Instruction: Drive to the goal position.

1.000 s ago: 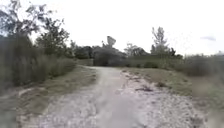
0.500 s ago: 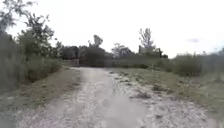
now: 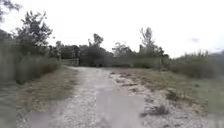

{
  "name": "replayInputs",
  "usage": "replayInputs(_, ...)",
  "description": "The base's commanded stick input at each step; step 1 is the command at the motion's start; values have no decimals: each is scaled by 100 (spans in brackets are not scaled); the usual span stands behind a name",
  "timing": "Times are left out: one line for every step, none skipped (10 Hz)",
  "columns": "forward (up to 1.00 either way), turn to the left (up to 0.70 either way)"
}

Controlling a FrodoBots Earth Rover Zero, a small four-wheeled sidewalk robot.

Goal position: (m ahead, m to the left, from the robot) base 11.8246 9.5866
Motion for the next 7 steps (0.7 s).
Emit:
replayInputs(100,0)
replayInputs(100,0)
replayInputs(100,0)
replayInputs(100,0)
replayInputs(100,0)
replayInputs(100,0)
replayInputs(100,0)
